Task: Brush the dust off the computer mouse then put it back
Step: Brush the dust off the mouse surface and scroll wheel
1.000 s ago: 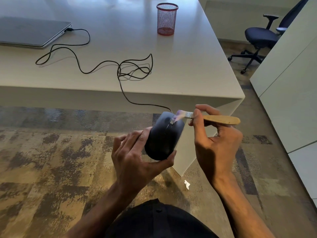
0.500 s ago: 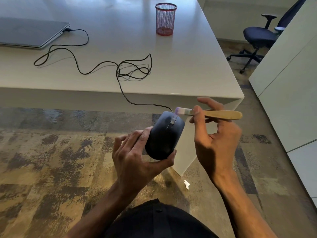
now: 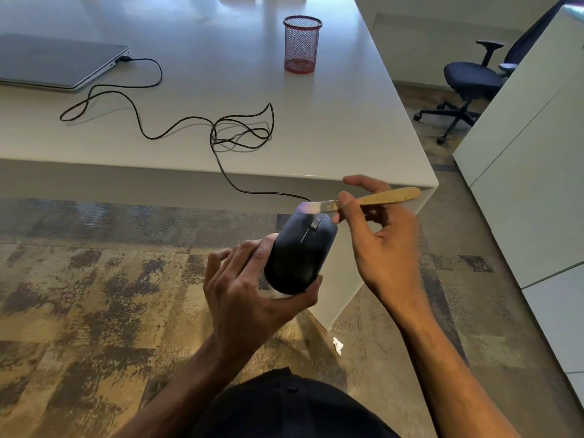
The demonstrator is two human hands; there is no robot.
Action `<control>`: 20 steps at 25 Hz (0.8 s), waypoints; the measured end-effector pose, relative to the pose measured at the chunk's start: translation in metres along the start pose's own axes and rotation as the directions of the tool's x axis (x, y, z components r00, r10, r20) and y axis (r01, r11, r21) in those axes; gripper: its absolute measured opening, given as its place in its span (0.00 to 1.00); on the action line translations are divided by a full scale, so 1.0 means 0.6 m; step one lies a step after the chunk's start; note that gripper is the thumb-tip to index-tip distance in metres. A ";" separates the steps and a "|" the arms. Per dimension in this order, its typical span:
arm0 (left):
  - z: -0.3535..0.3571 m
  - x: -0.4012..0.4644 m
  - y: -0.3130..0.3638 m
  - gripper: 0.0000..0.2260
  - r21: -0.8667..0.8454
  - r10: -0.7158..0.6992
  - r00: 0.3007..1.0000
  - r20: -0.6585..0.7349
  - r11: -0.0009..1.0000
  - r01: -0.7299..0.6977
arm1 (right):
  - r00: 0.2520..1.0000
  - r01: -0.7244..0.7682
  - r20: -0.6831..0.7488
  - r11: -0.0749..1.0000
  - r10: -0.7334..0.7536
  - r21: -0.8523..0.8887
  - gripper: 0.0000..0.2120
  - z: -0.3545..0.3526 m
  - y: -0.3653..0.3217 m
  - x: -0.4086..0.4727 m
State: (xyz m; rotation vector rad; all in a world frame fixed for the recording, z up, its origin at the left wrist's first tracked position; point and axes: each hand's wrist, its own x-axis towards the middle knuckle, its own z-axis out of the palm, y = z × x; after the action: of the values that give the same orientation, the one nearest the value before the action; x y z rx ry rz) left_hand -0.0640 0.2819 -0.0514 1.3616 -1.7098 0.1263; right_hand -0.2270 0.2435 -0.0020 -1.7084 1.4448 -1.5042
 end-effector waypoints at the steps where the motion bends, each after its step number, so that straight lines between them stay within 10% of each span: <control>1: 0.001 0.001 0.003 0.32 -0.003 -0.006 1.000 -0.004 1.000 0.006 | 0.999 0.008 -0.043 1.000 -0.009 -0.024 0.09 -0.003 0.003 0.003; 20: 0.038 0.026 0.016 0.33 -0.008 -0.111 0.988 -0.104 0.994 0.110 | 0.995 0.063 0.062 0.982 -0.075 0.178 0.05 -0.063 0.038 0.009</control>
State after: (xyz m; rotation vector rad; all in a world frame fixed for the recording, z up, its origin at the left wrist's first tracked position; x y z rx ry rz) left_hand -0.0846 0.2609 -0.0496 1.4206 -1.5442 0.1307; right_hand -0.2714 0.2416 -0.0072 -1.7001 1.1922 -1.5444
